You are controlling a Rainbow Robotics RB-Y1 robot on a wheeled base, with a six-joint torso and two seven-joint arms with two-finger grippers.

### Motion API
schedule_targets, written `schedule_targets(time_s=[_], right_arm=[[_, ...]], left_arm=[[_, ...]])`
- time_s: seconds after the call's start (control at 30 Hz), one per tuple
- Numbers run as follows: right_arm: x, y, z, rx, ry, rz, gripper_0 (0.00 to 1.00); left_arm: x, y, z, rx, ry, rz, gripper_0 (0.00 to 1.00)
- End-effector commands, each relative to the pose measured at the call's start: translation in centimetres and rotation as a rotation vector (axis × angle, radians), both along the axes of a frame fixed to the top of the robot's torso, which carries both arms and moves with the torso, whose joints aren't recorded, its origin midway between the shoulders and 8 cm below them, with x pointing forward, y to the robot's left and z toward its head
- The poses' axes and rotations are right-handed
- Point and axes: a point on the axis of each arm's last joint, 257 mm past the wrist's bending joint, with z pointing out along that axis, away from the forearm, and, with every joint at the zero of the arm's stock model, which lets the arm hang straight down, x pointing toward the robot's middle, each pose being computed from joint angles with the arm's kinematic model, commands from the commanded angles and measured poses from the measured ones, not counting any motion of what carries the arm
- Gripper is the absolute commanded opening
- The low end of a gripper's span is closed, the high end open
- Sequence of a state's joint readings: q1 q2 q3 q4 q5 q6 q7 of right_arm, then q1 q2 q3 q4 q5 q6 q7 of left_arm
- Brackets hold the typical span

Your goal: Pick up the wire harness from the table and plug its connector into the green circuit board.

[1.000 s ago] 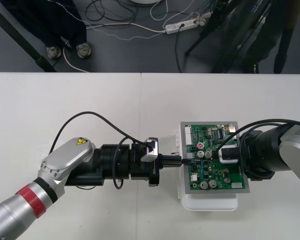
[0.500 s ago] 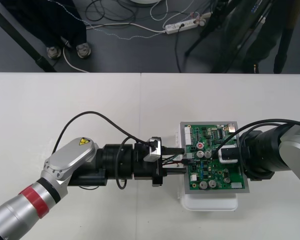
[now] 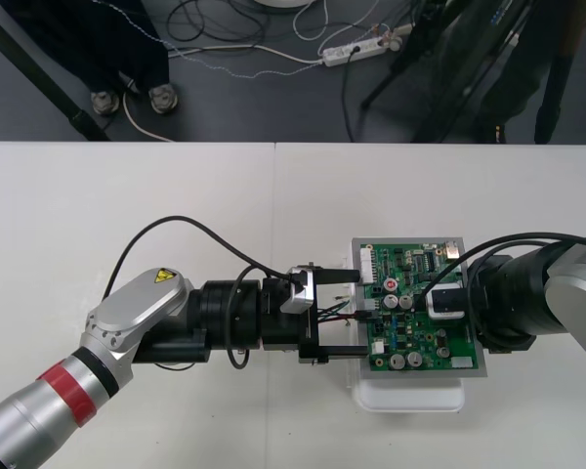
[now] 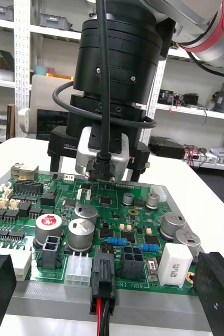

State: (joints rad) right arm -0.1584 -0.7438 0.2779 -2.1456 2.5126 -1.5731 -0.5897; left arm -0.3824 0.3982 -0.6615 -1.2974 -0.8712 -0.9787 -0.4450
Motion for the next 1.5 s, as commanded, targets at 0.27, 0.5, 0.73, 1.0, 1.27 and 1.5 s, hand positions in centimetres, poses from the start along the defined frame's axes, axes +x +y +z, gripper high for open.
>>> schedule_targets(time_s=[0.27,0.5,0.73,1.0,1.27,1.5], right_arm=[[0.3,2.6,0.9,0.048,-0.020,0.018,1.00],[0.3,2.6,0.9,0.050,-0.020,0.017,1.00],[0.6,2.0,1.3,0.041,-0.030,0.015,1.00],[0.7,-0.8,2.0,-0.004,-0.026,0.007,1.00],[0.5,-4.0,3.2,-0.012,-0.023,-0.023,1.00],[0.0,-5.3,4.6,0.056,-0.017,-0.056,1.00]], left_arm=[[-0.1,0.1,1.5,-0.029,-0.055,0.003,1.00],[1.3,2.7,1.5,0.007,-0.082,0.033,1.00],[2.2,5.7,3.0,0.047,-0.134,0.045,1.00],[3.0,9.0,5.2,0.083,-0.184,0.059,1.00],[3.0,12.1,7.7,0.101,-0.174,0.064,1.00],[2.7,14.8,10.0,0.139,-0.110,0.066,1.00]])
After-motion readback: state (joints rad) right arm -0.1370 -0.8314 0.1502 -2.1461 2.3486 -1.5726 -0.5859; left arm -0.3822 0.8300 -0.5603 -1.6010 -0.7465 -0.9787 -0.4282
